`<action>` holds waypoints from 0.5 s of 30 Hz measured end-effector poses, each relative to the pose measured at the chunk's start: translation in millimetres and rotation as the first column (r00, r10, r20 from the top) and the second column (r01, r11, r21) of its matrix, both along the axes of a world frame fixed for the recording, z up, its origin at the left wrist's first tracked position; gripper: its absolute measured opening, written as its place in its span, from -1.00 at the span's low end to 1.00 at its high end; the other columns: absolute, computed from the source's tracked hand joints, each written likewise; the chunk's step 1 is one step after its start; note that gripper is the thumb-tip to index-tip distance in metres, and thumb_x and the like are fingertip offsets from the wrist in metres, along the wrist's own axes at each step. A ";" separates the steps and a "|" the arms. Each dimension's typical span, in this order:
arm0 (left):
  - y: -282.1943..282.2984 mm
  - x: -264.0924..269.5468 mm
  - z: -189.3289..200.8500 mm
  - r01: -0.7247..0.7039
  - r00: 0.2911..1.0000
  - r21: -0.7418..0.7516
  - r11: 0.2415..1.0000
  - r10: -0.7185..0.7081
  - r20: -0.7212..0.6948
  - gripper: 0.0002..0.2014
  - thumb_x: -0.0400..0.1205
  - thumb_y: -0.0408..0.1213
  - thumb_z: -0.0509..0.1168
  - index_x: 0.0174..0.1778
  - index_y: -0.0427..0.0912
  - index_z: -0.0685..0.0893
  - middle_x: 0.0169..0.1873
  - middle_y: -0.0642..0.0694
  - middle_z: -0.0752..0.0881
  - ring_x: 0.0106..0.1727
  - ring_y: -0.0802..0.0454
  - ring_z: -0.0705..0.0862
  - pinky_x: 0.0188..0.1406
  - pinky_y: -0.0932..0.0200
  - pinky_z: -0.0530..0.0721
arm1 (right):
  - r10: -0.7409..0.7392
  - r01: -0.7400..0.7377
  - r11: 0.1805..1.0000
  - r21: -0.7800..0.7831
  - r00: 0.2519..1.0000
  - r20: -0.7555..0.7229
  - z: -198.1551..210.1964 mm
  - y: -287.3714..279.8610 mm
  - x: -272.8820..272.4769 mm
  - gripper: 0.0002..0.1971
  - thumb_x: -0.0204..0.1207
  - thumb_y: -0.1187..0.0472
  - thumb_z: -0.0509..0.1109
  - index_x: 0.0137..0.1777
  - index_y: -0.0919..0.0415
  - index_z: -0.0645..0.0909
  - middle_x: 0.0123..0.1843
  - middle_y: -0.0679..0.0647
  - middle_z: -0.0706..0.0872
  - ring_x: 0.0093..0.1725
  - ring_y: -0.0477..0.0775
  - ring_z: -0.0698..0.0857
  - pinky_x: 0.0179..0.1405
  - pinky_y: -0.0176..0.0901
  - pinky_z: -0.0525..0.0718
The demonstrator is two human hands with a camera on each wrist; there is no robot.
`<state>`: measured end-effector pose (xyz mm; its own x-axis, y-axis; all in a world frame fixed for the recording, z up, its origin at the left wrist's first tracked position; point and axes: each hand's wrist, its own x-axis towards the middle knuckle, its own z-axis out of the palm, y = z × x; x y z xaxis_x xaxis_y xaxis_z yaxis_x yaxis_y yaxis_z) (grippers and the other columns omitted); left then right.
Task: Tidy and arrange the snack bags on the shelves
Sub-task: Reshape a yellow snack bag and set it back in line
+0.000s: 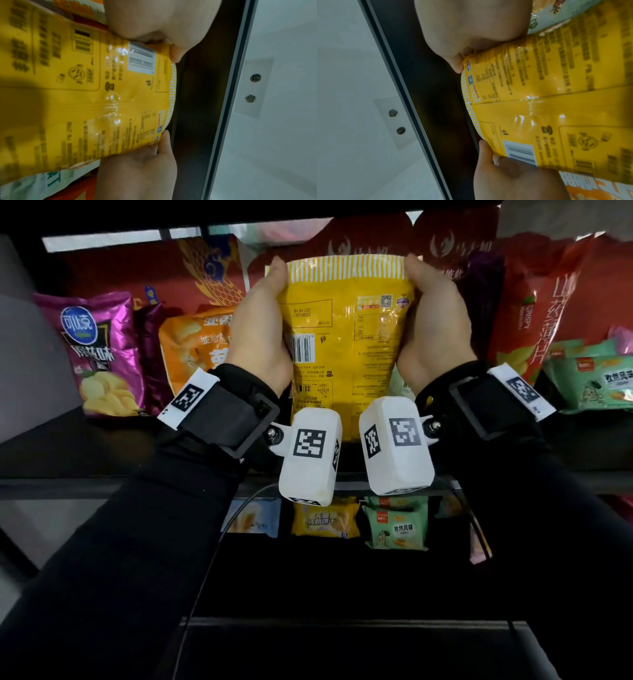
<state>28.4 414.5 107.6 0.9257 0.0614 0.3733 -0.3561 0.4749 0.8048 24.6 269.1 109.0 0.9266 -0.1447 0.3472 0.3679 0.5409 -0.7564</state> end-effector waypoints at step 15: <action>20.5 -20.9 1.5 0.159 0.971 0.176 0.971 -0.186 0.148 -0.41 0.77 0.15 -0.17 0.42 -0.16 0.53 0.37 -0.24 0.61 0.42 -0.20 0.56 0.44 -0.34 0.43 | -0.017 0.251 0.858 -0.448 0.886 0.464 -17.8 -33.2 -26.8 -0.61 0.36 0.56 0.47 0.06 0.16 0.53 0.10 0.11 0.67 0.18 0.07 0.69 0.15 -0.08 0.70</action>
